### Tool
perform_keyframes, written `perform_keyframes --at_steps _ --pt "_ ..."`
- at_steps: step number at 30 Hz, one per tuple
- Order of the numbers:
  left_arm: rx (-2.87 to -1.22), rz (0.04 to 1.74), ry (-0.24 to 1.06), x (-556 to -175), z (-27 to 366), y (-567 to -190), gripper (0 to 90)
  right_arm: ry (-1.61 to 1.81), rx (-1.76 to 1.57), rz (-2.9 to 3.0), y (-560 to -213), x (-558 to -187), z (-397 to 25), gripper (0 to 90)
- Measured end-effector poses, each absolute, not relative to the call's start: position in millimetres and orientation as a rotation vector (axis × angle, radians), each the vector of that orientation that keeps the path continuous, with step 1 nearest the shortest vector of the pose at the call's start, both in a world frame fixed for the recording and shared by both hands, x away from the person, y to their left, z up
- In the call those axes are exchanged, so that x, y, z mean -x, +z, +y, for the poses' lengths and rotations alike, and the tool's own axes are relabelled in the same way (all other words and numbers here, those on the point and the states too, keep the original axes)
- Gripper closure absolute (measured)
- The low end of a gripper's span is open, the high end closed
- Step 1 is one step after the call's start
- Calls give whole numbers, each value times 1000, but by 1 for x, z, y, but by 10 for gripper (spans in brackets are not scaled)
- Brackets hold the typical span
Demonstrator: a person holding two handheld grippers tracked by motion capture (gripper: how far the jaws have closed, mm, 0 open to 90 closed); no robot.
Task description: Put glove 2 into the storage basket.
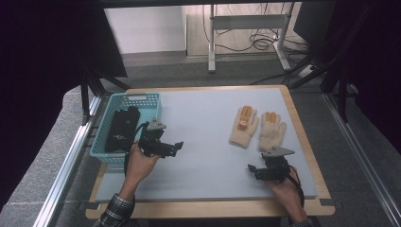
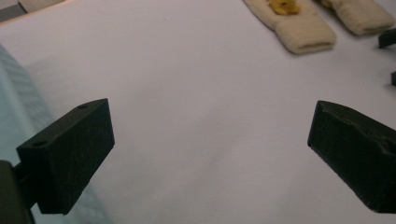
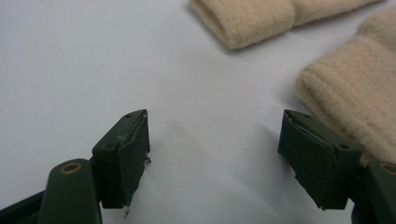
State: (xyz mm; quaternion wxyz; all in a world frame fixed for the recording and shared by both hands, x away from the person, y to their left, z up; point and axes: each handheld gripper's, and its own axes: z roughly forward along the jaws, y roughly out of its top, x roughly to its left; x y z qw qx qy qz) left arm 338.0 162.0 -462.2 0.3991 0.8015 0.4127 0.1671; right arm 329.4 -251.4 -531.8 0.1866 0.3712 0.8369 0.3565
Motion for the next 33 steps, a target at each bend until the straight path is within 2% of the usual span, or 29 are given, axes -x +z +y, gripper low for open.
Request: perform_keyframes --at_steps 13,25,33 --pt "-2099 994 433 -309 132 -503 8 1004 -1044 2356 -532 -329 -251 241" --pt "-2125 1062 435 -297 139 -540 9 1007 -1047 2357 -532 -329 -251 242" --pt "-2150 1085 416 -294 141 -549 10 1009 -1047 2359 -532 -330 -251 246"
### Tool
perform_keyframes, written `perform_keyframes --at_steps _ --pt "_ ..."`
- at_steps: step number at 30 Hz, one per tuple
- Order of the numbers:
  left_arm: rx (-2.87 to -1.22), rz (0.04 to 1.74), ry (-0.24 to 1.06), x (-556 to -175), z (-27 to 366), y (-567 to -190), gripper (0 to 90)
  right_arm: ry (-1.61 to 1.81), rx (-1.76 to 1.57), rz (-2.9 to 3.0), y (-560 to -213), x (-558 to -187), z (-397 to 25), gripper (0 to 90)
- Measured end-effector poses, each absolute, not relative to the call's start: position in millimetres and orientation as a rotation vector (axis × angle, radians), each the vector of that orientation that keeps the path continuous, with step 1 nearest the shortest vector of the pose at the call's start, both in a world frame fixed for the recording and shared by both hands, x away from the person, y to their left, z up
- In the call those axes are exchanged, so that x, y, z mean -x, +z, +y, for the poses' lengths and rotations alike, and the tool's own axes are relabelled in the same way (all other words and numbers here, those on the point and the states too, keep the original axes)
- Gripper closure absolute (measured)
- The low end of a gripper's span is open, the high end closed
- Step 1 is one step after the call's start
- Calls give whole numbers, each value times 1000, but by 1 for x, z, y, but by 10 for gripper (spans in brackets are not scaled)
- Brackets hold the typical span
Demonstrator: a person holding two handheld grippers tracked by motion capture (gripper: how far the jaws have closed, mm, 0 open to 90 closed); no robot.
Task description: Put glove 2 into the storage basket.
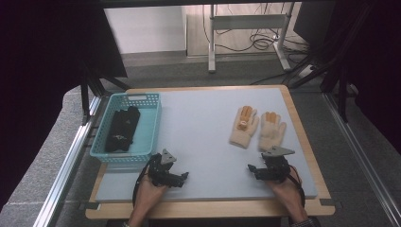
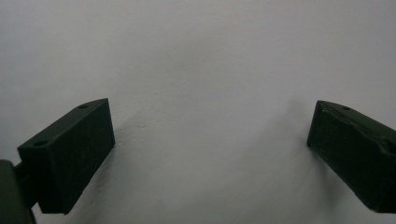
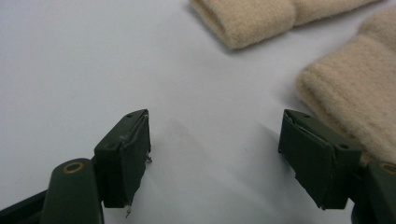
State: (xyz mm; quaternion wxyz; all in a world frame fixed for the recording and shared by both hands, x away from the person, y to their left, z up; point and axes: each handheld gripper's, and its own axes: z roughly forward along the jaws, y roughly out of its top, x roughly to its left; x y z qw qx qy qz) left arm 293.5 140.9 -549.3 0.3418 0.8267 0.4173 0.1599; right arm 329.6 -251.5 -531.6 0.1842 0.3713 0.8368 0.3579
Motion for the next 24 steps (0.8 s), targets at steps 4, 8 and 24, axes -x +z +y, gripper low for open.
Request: perform_keyframes --at_steps 4,8,24 --pt "-2135 1102 388 -294 142 -550 16 1011 -1049 2359 -531 -330 -252 250" --pt "-2133 1103 389 -294 142 -550 15 1011 -1051 2359 -531 -329 -252 267" --pt "-2132 1102 391 -294 142 -551 16 1098 -1056 2333 -489 -369 -247 568"
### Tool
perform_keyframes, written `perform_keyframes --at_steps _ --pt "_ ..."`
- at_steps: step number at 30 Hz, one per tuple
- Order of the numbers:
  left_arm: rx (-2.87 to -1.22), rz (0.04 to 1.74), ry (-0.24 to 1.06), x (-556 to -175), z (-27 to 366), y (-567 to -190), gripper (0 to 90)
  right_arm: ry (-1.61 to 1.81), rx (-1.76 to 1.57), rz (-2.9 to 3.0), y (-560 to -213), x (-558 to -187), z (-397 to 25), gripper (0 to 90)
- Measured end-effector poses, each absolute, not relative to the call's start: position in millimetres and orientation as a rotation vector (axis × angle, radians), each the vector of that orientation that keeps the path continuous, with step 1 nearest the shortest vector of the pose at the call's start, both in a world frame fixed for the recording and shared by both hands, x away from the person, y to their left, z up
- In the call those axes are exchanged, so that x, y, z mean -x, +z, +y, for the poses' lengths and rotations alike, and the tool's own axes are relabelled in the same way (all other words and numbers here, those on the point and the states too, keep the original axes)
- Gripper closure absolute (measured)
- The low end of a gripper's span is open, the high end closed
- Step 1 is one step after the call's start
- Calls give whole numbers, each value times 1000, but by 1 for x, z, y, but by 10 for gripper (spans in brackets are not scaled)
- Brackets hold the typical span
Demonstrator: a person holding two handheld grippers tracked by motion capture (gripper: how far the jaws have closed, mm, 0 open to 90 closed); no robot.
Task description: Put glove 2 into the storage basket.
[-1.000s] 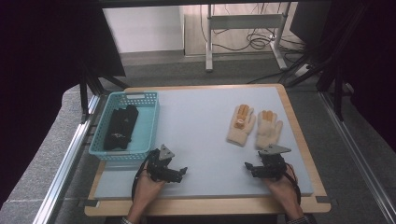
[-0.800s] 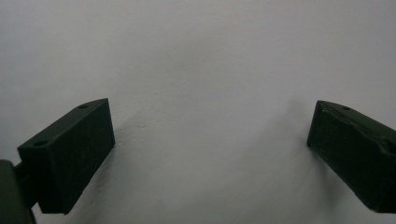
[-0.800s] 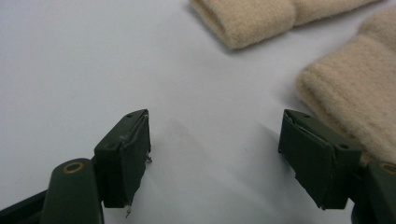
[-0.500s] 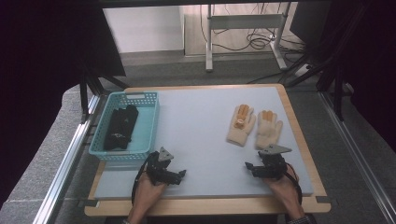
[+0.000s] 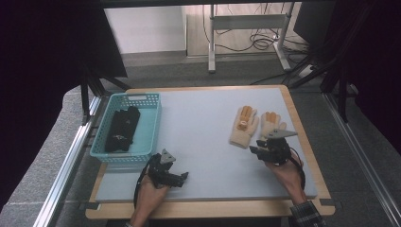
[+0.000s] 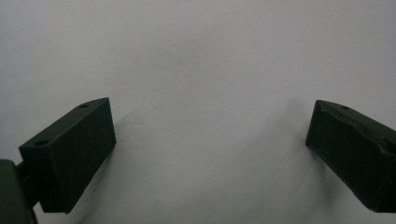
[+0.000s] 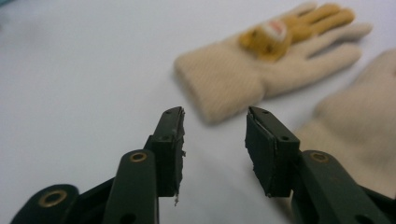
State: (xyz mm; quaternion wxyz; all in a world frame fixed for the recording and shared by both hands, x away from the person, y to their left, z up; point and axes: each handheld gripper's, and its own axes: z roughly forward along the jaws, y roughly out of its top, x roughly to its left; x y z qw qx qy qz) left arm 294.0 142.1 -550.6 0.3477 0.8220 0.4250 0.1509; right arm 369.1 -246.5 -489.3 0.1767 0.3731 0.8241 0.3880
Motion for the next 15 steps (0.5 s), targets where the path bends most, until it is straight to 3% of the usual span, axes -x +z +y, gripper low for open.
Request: perform_keyframes --at_steps 4,11,15 --pt "-2131 1102 392 -294 142 -551 17 1113 -1083 2331 -483 -394 -241 542" --pt "-2130 1101 392 -294 142 -551 17 1034 -1065 2317 -485 -438 -222 388" --pt "-2129 1102 392 -294 142 -551 17 1008 -1091 2322 -494 -458 -215 345"
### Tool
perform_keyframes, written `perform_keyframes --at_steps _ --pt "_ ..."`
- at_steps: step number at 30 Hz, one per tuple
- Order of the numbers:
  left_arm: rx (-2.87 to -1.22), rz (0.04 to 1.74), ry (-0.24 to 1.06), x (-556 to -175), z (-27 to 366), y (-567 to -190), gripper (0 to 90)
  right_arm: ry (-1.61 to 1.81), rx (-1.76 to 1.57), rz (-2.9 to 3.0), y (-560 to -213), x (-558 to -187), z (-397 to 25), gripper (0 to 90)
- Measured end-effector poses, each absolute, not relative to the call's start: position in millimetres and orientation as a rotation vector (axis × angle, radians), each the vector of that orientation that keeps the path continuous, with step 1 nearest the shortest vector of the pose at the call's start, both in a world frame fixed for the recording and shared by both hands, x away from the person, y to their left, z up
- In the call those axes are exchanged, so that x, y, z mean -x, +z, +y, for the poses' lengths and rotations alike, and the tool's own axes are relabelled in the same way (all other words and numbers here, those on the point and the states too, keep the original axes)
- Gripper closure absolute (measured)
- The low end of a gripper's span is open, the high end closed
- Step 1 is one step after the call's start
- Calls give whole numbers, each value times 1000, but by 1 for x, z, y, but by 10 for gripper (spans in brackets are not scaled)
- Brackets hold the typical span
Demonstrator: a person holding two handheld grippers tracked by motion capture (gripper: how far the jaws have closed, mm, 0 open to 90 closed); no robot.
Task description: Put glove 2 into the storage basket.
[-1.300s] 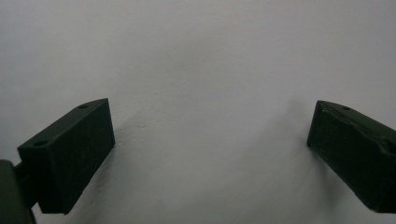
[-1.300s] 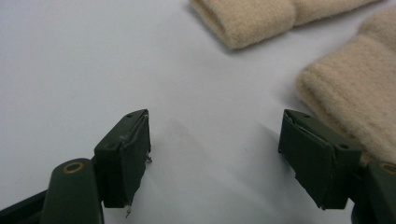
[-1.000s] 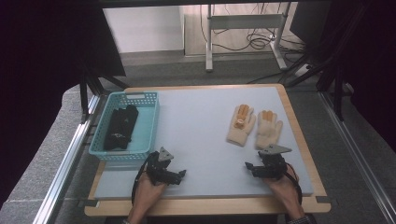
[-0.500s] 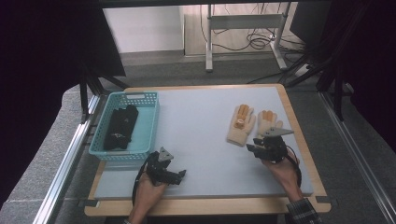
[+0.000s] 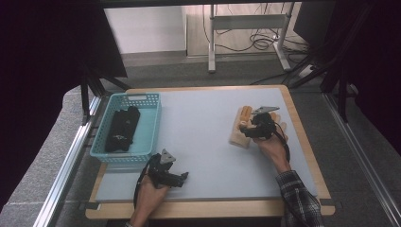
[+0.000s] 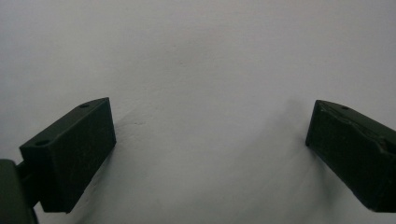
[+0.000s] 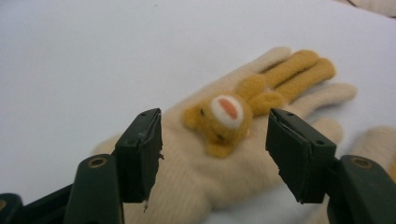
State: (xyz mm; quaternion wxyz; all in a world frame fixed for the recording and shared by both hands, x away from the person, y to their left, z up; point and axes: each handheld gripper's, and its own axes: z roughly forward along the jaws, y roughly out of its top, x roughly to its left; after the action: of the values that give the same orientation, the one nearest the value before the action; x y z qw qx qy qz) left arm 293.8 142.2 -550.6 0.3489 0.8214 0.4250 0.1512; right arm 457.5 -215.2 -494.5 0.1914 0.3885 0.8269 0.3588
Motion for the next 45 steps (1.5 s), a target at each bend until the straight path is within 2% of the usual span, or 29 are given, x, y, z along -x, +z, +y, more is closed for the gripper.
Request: perform_keyframes --at_steps 7,11,19,21,24,30,31,36,45 --pt "-2129 1101 393 -294 142 -551 18 969 -1165 2325 -510 -476 -206 346" --pt "-2135 1098 394 -294 143 -550 18 974 -1152 2324 -506 -476 -211 347" --pt "-2135 1099 393 -294 142 -550 18 956 -1198 2253 -485 -462 -267 417" --pt "-2136 1099 393 -294 142 -550 18 931 -1216 2230 -485 -458 -280 407" --pt "-2135 1098 393 -294 142 -550 18 912 -1265 2225 -493 -456 -294 333" --pt "-2134 1099 394 -294 142 -551 18 969 -1317 2295 -515 -460 -297 323" --pt "-2135 1098 394 -294 143 -550 18 936 -1266 2284 -518 -458 -292 336" --pt "-2136 1097 394 -294 143 -550 18 885 -1256 2274 -515 -451 -283 522" --pt "-2135 1099 393 -294 142 -551 19 961 -1268 2254 -498 -438 -284 547"
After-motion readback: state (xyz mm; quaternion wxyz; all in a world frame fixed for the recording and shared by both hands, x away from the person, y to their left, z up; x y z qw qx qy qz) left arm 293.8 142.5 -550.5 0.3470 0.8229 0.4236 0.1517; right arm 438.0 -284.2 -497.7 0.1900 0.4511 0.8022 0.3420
